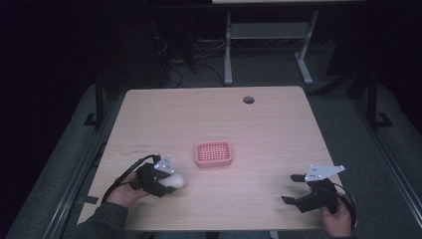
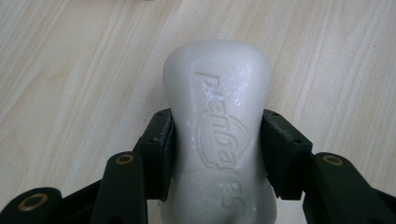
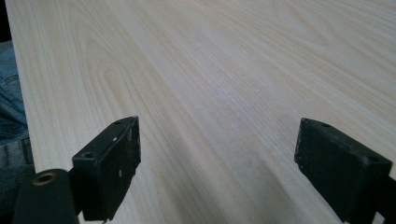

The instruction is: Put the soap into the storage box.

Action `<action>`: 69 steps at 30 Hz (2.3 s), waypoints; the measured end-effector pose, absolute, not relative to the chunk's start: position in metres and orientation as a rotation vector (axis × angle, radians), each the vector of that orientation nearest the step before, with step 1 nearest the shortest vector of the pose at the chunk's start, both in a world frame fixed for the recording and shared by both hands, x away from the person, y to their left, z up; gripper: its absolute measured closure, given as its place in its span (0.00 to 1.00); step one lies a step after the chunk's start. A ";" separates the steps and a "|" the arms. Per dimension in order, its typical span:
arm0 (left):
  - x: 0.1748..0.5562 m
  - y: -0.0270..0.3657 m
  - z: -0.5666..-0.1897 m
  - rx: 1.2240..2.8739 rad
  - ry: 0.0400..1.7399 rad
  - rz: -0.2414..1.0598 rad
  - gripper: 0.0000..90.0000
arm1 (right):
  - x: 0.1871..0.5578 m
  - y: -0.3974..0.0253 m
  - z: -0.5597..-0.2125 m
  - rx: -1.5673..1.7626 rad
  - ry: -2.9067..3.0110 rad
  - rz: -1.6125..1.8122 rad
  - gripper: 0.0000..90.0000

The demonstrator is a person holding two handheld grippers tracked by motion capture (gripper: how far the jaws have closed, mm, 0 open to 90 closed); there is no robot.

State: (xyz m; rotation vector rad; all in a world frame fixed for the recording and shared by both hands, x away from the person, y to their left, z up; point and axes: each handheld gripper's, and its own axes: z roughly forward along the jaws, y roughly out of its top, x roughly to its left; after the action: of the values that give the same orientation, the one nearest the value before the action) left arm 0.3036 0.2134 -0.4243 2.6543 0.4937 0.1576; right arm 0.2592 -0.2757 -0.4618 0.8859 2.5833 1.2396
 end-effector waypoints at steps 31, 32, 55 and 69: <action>0.322 0.194 -0.413 2.628 0.451 0.127 0.55 | 0.258 -0.275 -0.462 0.882 2.588 1.250 0.16; 0.322 0.193 -0.413 2.626 0.455 0.125 0.55 | 0.258 -0.275 -0.463 0.882 2.588 1.251 0.16; 0.333 0.177 -0.413 2.644 0.434 0.112 0.55 | 0.258 -0.275 -0.462 0.877 2.585 1.257 0.16; 0.340 0.172 -0.414 2.633 0.431 0.100 0.55 | 0.258 -0.275 -0.462 0.877 2.587 1.264 0.16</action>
State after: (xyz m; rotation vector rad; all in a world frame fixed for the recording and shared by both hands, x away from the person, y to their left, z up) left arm 0.3402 0.1725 -0.4137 2.6333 0.4309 0.0998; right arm 0.2582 -0.2749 -0.4618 0.8771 2.5866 1.2640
